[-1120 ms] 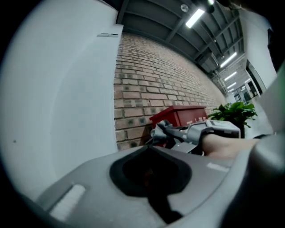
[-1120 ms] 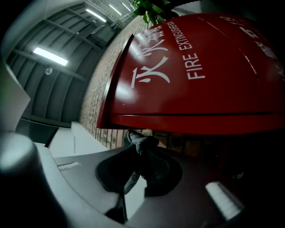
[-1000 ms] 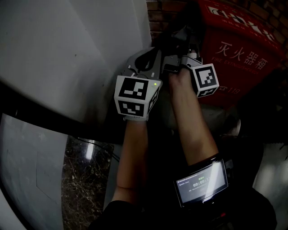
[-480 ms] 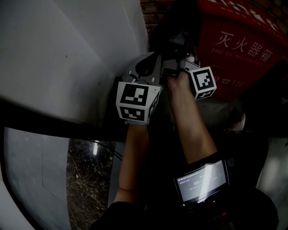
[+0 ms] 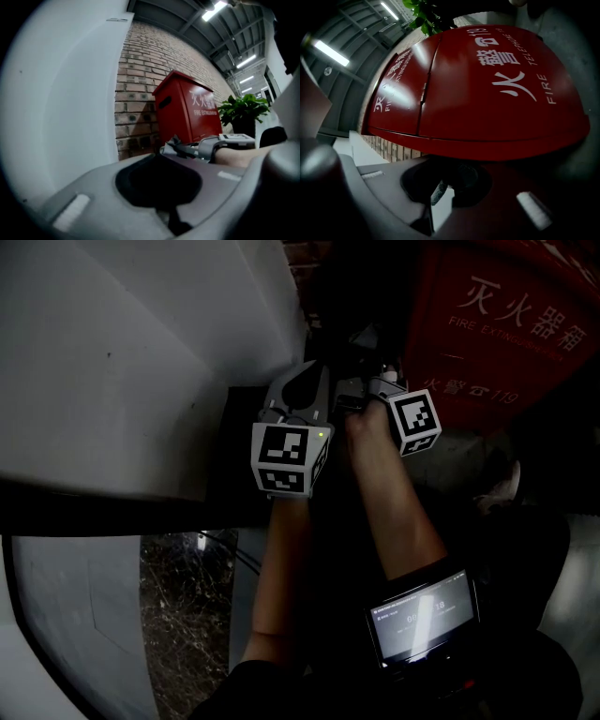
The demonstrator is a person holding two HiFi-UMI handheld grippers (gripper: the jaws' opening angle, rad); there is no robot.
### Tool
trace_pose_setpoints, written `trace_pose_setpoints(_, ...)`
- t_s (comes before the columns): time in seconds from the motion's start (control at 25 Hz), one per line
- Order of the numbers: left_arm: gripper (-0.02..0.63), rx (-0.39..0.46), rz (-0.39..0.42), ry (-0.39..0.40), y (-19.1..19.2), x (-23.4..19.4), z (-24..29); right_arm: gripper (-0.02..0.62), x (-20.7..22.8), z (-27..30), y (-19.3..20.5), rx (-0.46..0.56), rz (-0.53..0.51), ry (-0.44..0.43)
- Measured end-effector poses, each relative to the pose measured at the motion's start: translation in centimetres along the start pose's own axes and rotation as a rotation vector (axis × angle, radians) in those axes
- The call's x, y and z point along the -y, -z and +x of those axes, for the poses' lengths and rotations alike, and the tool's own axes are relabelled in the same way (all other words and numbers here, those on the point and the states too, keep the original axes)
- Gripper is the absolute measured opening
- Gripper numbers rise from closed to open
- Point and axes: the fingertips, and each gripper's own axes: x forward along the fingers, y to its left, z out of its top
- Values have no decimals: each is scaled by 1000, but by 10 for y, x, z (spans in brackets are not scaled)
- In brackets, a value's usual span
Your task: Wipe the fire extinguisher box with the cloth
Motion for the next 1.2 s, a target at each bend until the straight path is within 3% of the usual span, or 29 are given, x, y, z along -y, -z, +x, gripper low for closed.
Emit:
trace_pose_setpoints(0.28, 0, 3, -17, 34, 60, 0, 11, 34, 66, -11, 7, -7, 15, 102)
trace_pose_setpoints(0.52, 0, -79, -82, 63, 112, -3, 17, 34, 111, -24, 13, -1, 66, 181)
trace_pose_setpoints(0.72, 0, -94, -77, 93, 123, 7, 29, 34, 140, -36, 22, 26, 189, 276)
trace_pose_setpoints(0.84, 0, -124, -43, 114, 133, 15, 35, 34, 166, -45, 26, 16, 185, 319)
trace_pose_setpoints(1.0, 0, -147, -31, 129, 141, 17, 37, 34, 210, -57, 24, -27, 92, 375)
trace_pose_setpoints(1.2, 0, -164, -13, 121, 147, 17, 36, 34, 215, -70, 33, -21, 161, 457)
